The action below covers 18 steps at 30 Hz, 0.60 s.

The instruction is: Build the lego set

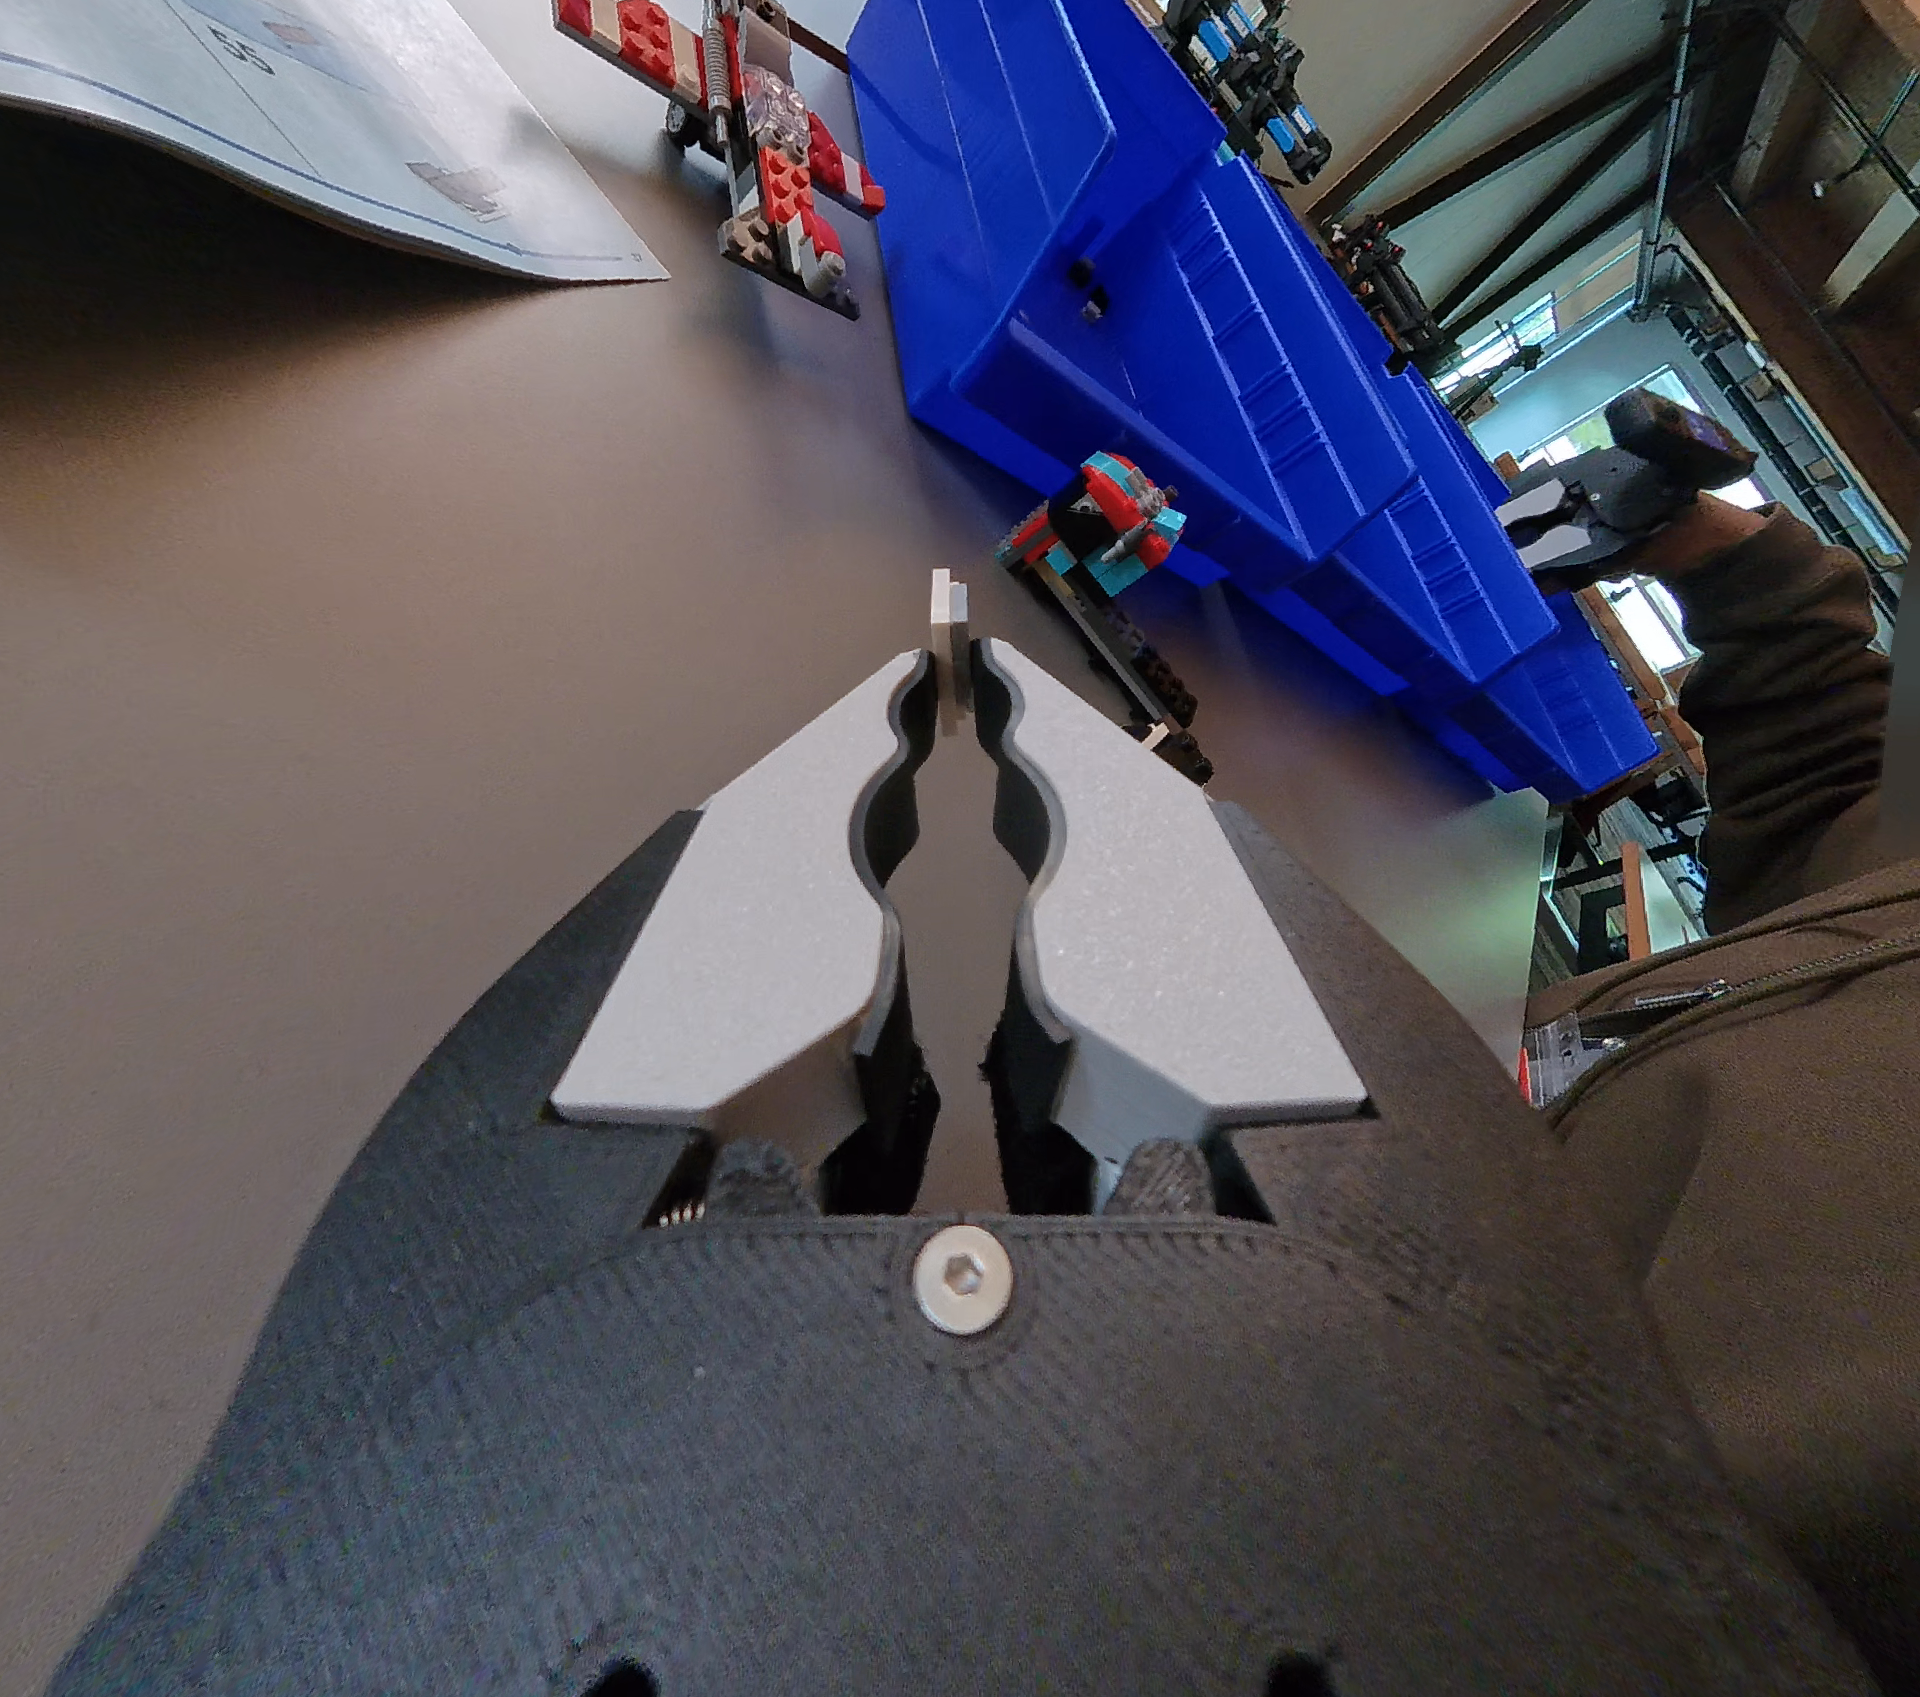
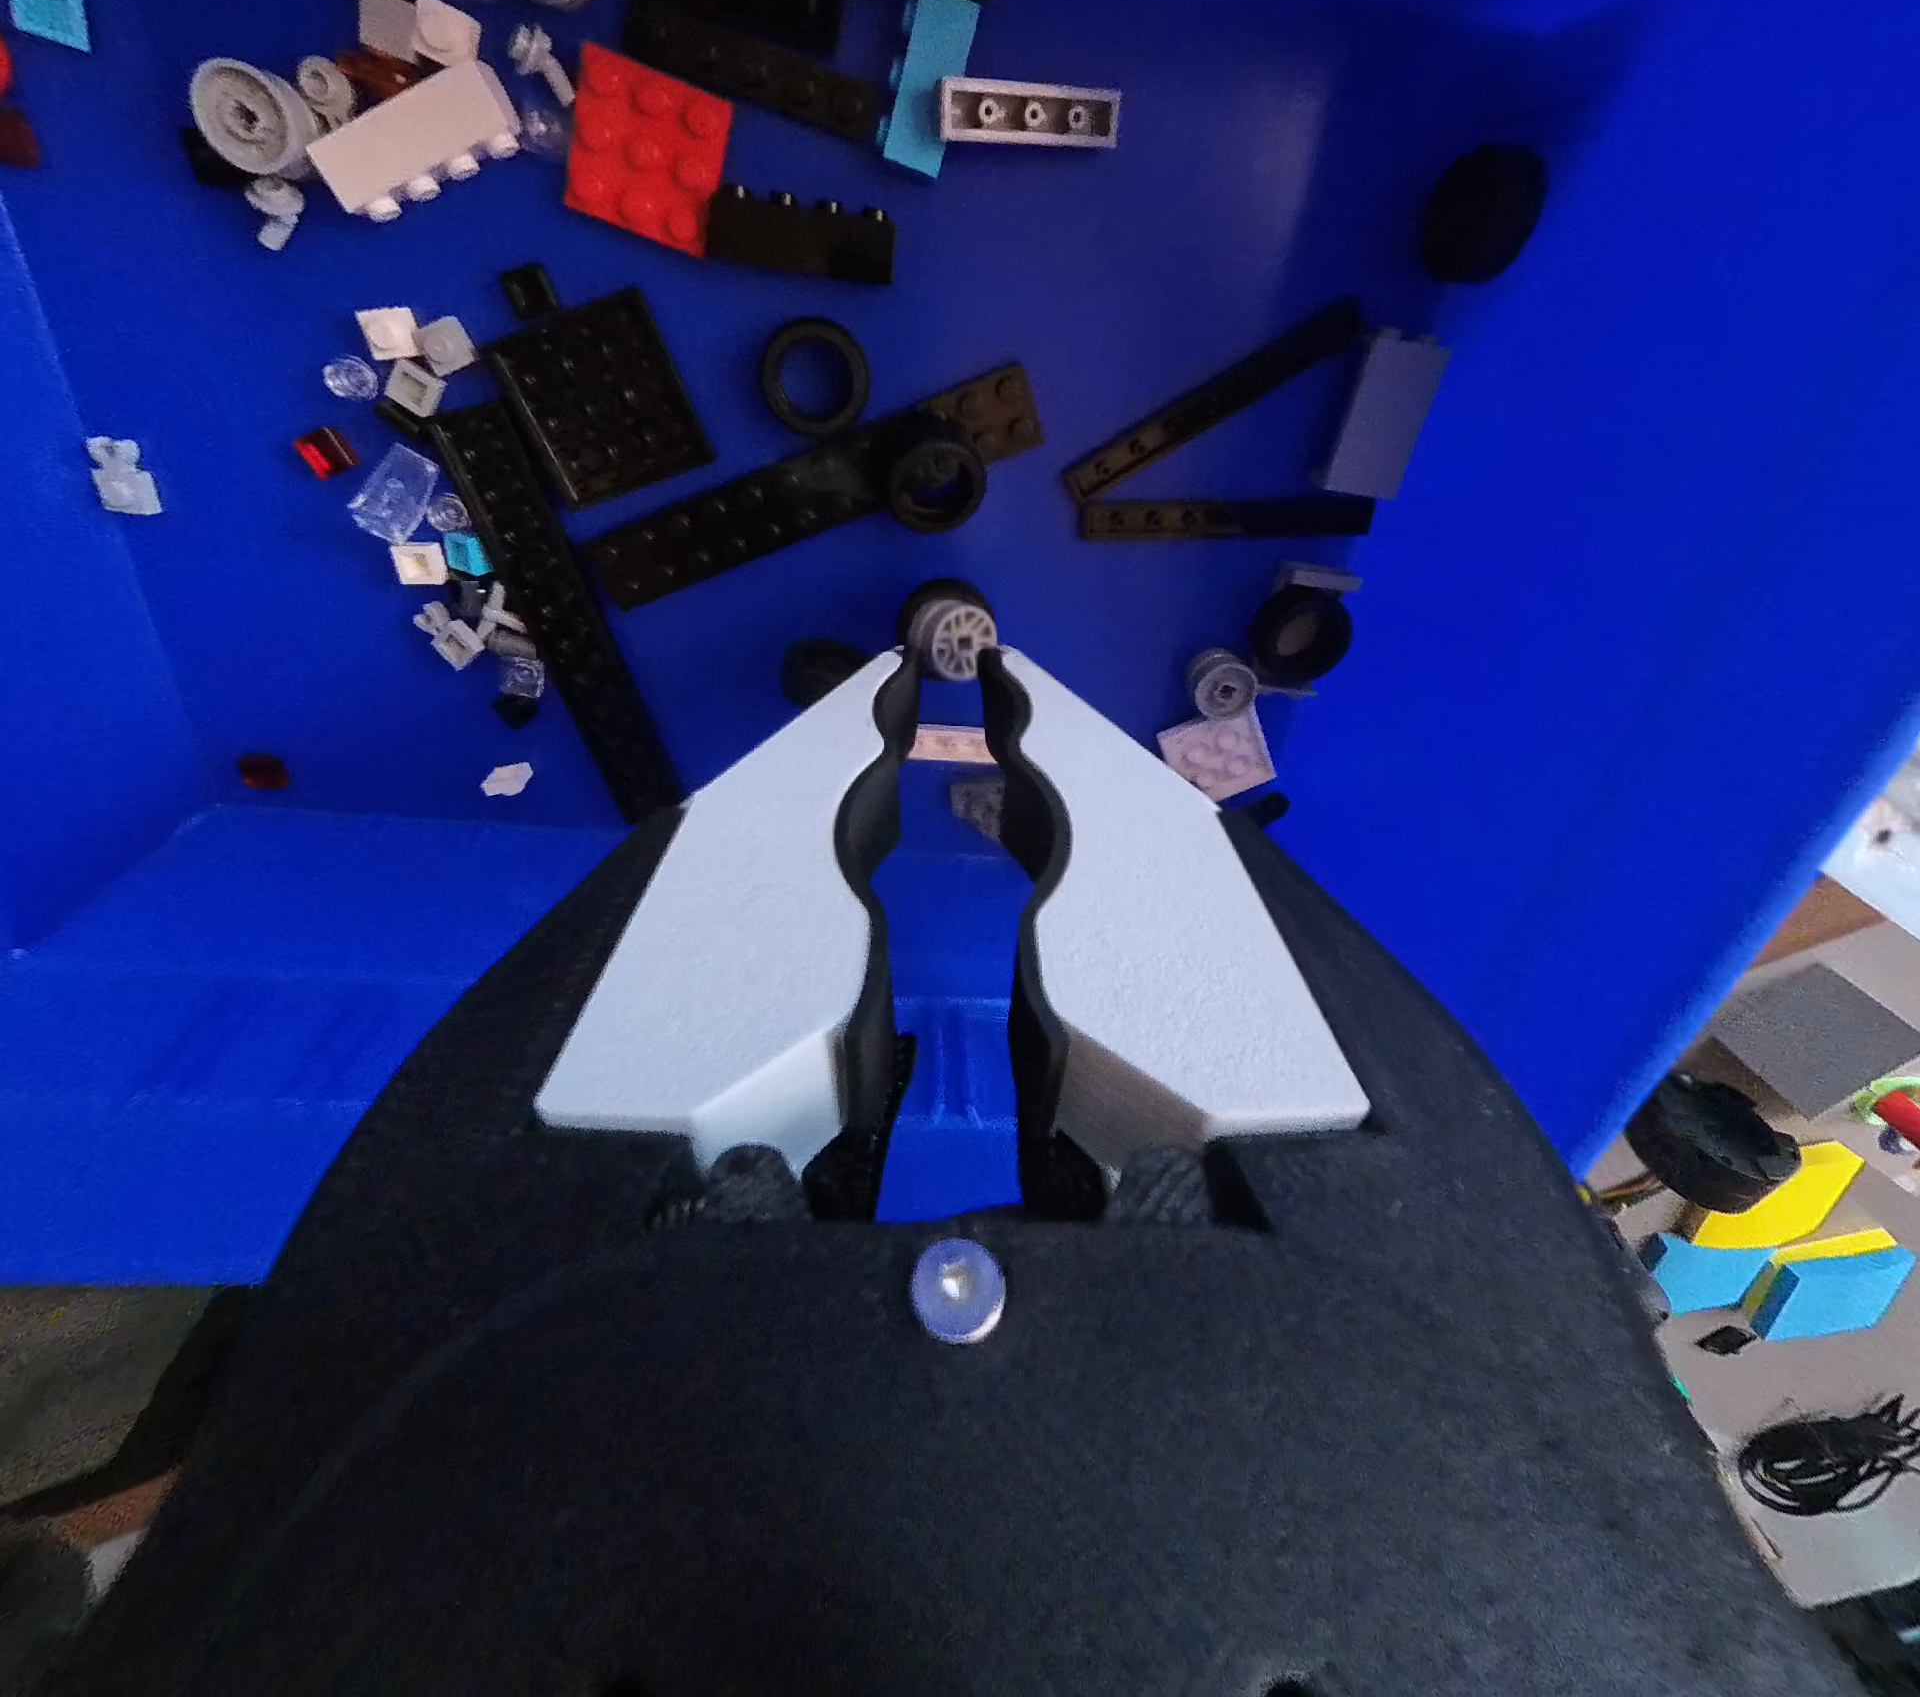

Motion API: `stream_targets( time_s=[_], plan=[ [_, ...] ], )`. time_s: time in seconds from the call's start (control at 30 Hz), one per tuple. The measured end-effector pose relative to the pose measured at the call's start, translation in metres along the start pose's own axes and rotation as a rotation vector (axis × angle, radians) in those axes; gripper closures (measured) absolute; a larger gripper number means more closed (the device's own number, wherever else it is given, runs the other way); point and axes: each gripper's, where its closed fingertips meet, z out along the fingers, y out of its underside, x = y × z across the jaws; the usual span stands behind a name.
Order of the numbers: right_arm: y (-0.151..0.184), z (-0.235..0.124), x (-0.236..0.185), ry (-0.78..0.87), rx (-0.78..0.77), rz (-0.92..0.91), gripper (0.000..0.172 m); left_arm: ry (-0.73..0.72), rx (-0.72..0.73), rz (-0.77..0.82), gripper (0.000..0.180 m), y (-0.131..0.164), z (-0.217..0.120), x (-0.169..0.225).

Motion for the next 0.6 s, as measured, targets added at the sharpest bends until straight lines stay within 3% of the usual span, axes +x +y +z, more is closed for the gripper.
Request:
stream_targets(
  time_s=[0.17, 0.6],
  plan=[
    [-0.008, -0.007, -0.002, -0.030, 0.067, 0.012, 0.157, -0.004, 0.001, 0.001, 0.174, 0.000, 0.000, 0.000],
    [-0.003, -0.004, 0.026, 0.086, 0.039, 0.057, 0.150, -0.003, 0.001, 0.001, 0.174, 0.000, 0.000, 0.000]
  ],
)
